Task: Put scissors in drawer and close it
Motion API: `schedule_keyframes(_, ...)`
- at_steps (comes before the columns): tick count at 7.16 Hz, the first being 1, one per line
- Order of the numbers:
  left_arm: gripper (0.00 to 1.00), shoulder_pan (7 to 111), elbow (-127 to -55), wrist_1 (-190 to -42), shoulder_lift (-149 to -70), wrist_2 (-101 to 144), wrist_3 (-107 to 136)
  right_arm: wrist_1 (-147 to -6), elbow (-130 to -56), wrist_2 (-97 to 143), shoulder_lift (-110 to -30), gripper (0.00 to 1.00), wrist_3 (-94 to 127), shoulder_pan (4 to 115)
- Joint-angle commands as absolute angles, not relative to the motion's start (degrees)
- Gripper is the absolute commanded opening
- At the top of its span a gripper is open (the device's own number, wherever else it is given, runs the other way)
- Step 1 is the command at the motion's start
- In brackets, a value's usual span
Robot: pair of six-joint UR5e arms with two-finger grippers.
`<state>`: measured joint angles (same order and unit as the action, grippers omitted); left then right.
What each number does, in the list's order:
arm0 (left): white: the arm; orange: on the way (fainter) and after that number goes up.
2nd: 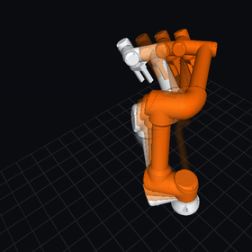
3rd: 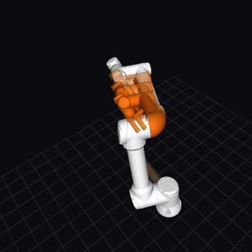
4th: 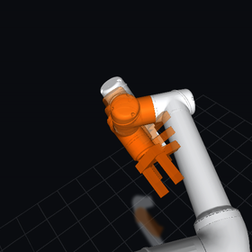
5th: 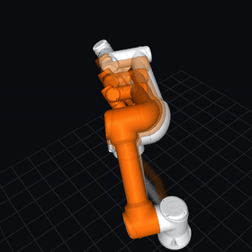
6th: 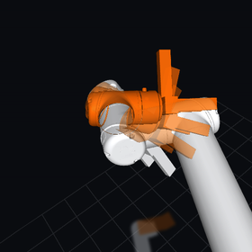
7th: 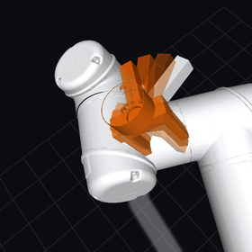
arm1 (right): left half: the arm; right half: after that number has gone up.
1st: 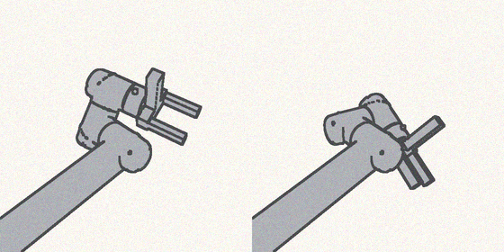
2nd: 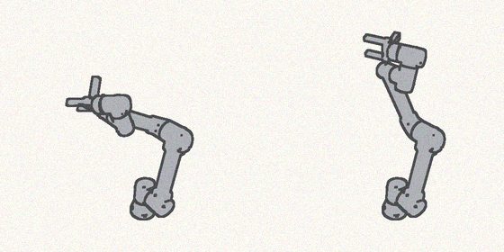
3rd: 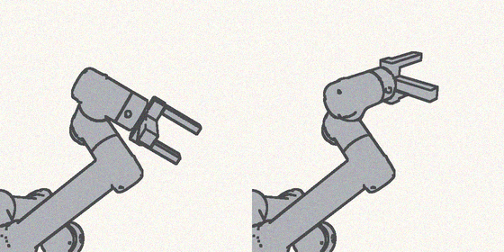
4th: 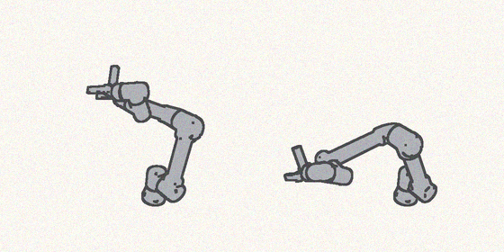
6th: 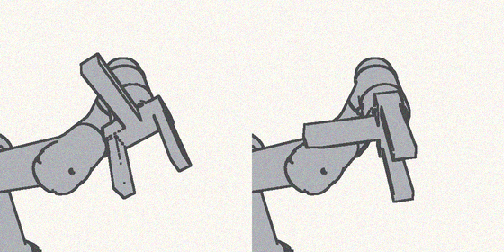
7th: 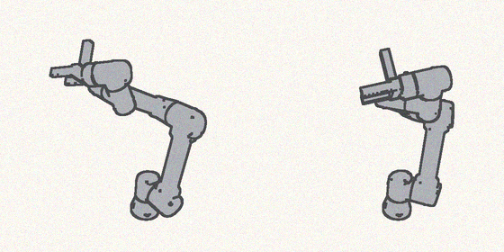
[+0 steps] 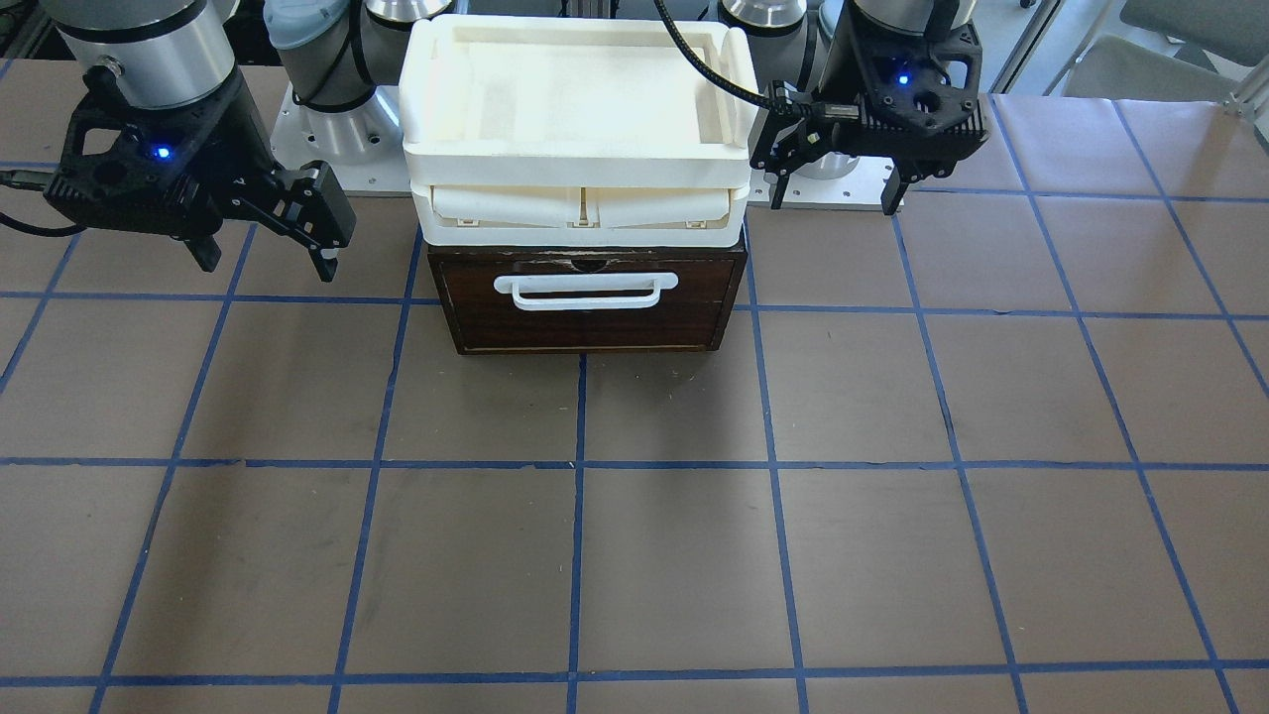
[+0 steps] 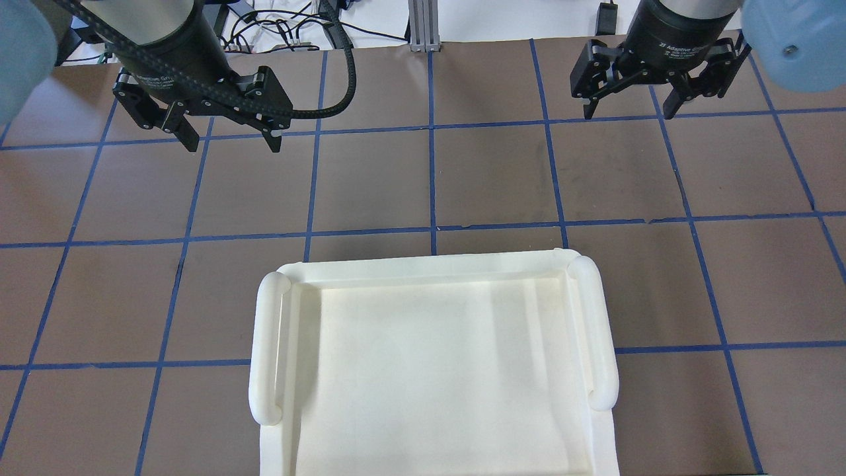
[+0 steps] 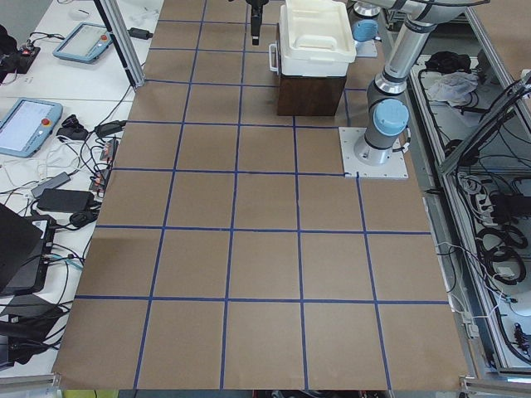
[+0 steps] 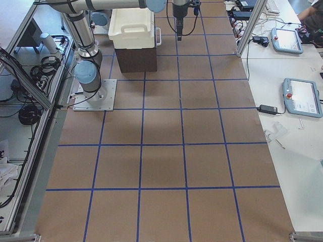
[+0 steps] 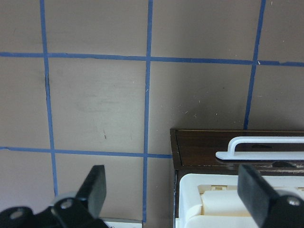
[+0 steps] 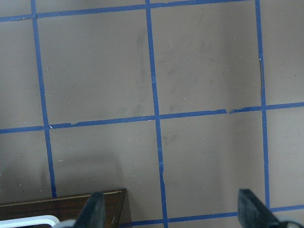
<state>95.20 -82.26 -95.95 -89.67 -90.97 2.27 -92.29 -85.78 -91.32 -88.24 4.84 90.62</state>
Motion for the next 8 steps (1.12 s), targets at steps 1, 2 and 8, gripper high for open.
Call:
schedule_keyframes(1, 1.00, 94.75, -81.39, -94.57, -89.74, -89.04, 9.16, -92.29, -85.78, -91.23, -88.16, 1.00, 4.83, 90.62)
schedule_keyframes(2, 1.00, 92.92, -80.08, -96.83, -89.74, -88.25, 9.66, -92.29, -85.78, -91.23, -88.24, 1.00, 4.92, 90.62)
schedule_keyframes(8, 1.00, 90.00, -83.32, -90.66, -88.69, -87.72, 0.35, -92.28, -85.78, -91.23, -88.16, 1.00, 4.83, 90.62)
